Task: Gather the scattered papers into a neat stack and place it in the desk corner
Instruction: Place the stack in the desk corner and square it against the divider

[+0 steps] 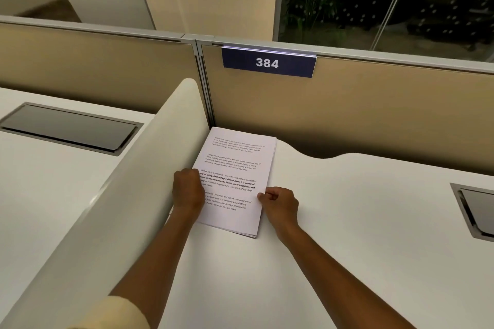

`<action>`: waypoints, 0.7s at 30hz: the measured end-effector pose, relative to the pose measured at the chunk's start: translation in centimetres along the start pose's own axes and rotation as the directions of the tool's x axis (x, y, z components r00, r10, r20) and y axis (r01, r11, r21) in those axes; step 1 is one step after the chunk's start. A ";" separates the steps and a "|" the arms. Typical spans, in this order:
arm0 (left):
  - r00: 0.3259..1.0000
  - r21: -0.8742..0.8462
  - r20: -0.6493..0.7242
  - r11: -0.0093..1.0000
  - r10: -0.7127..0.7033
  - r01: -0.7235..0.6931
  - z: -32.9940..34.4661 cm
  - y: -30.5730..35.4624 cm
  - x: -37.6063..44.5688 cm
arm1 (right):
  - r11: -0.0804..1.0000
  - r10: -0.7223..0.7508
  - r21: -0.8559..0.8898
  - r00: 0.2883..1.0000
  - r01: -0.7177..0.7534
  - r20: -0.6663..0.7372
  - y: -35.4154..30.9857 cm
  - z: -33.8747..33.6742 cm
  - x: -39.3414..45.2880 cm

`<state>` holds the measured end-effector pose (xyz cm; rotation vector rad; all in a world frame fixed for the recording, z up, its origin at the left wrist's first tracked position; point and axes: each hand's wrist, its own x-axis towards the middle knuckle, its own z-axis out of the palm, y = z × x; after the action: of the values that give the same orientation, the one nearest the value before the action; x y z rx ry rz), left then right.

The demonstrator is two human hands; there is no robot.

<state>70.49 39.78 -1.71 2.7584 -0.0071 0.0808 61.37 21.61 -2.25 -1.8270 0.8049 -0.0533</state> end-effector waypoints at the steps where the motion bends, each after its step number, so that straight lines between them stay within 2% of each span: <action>1: 1.000 0.008 0.004 1.000 -0.009 0.008 0.0 0.1 0.0 | 1.000 -0.003 -0.007 1.000 0.003 -0.001 0.0 0.1 0.0; 7: 0.997 0.052 0.049 0.997 -0.052 0.050 -0.2 0.6 -0.3 | 0.998 -0.032 -0.050 0.999 0.032 -0.003 0.0 0.3 -0.3; 21: 0.997 0.030 0.055 0.998 -0.058 0.057 -0.3 0.4 0.3 | 0.977 -0.095 -0.192 0.995 0.098 0.024 -0.2 0.1 -0.4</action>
<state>70.75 39.52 -1.23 2.7865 0.0592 -0.0113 61.19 22.00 -1.94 -2.0468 0.7311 -0.0244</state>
